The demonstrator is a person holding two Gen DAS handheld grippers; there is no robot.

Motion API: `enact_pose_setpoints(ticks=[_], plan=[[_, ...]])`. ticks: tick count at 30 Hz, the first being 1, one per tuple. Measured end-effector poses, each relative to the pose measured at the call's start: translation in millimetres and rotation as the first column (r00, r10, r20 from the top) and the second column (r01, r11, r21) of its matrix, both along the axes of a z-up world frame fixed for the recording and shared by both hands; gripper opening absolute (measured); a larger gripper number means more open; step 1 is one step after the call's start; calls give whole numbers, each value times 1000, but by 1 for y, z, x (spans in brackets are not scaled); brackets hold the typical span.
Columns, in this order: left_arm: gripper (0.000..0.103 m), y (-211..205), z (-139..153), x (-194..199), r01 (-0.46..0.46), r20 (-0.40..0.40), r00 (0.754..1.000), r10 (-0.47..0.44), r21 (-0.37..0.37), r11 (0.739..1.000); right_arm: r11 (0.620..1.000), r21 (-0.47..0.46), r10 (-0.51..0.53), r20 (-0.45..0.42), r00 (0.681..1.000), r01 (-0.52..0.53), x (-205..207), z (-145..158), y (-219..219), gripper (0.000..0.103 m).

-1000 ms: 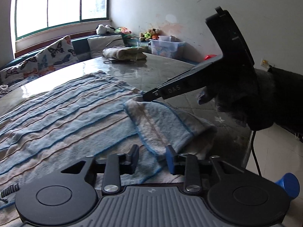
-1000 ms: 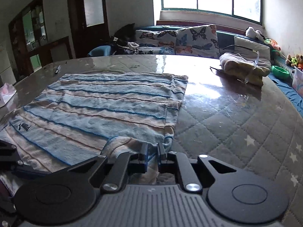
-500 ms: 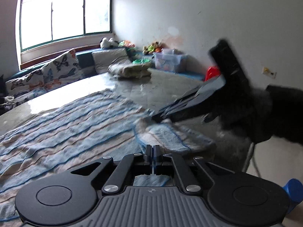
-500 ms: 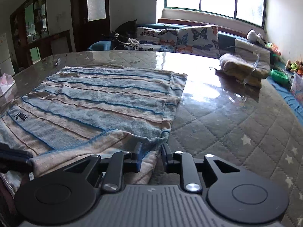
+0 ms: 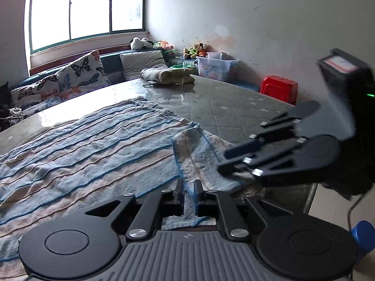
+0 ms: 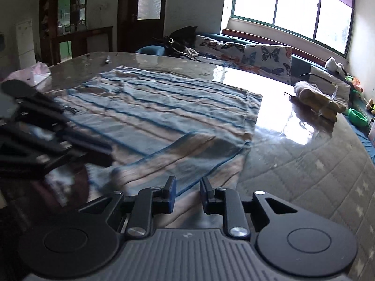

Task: Fold clothes

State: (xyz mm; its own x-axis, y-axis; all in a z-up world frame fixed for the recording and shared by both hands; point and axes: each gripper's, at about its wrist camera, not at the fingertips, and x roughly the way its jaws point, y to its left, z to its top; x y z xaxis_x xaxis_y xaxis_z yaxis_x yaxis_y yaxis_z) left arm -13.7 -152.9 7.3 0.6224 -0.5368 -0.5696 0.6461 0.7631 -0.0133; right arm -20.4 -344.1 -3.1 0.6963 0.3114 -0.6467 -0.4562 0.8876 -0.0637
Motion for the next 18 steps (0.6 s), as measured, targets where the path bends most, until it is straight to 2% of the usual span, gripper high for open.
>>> enact_pose_setpoints(ticks=[2,3,4,6,9,11,12,14,18], plan=[[10,3,-1,0,-10,-2,1000,10,1,1000,1000,16,2,-13,1000,-2,-13,1,-1,26],[14,5,-1,0,-16,-3,1000,16,1,1000,1000,24,0,-21,1000,0,-17,1,-1,26],[22,8,-2,0,-26,-2,1000,26,3,1000,999,32,-2,-29,1000,3,-22,0,-2,26],[30,16,-1,-2,-52,5,999,52,4,999,999,48,-3,-40,999,5,-30,1,-3,26],[31,32,1,-4,-102,6,995,102,7,995,997,78,-18,-28,999,20,-26,8,-6,27],[42,46,3,-7,-153,10,988,153,6,988,995,89,-36,-9,999,37,-15,14,-8,29],[46,53,4,-9,-181,12,983,181,4,983,995,89,-47,-3,999,47,-8,15,-8,33],[46,71,5,-13,-248,12,969,248,0,969,994,89,-64,6,998,63,7,16,-7,33],[46,111,7,-23,-391,7,920,391,-9,920,993,96,-75,-9,997,76,36,9,-1,33]])
